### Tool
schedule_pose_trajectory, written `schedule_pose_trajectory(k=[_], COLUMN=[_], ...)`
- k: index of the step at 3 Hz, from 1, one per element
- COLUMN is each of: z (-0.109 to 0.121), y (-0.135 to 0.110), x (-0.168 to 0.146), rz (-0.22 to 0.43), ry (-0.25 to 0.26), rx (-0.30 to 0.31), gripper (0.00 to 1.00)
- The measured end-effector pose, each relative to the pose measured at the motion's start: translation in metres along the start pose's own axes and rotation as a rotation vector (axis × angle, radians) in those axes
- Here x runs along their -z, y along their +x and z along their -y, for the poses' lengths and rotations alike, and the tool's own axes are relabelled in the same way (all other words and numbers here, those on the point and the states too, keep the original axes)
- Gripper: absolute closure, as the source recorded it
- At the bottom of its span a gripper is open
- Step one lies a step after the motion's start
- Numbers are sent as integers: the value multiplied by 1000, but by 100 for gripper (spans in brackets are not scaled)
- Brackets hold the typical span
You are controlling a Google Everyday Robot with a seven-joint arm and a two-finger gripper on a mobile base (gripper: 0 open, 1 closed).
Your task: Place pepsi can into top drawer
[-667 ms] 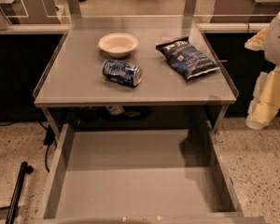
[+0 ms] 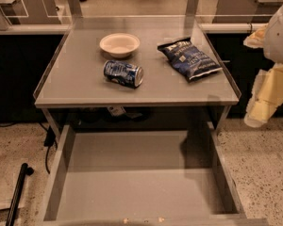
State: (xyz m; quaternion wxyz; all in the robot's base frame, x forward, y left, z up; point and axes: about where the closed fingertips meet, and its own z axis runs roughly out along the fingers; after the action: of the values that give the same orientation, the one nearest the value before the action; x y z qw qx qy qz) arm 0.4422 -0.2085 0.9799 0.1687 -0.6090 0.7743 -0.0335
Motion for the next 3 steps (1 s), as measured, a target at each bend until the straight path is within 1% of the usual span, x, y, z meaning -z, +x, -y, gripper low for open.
schedule_pose_trajectory(k=[1,2,3], z=[9,19,36], y=[-11,-25,-52], x=[-1,-9,-15], rz=[71,176,272], ry=[8,19,74], rx=[-18,-85,-106], gripper=[0,0,0])
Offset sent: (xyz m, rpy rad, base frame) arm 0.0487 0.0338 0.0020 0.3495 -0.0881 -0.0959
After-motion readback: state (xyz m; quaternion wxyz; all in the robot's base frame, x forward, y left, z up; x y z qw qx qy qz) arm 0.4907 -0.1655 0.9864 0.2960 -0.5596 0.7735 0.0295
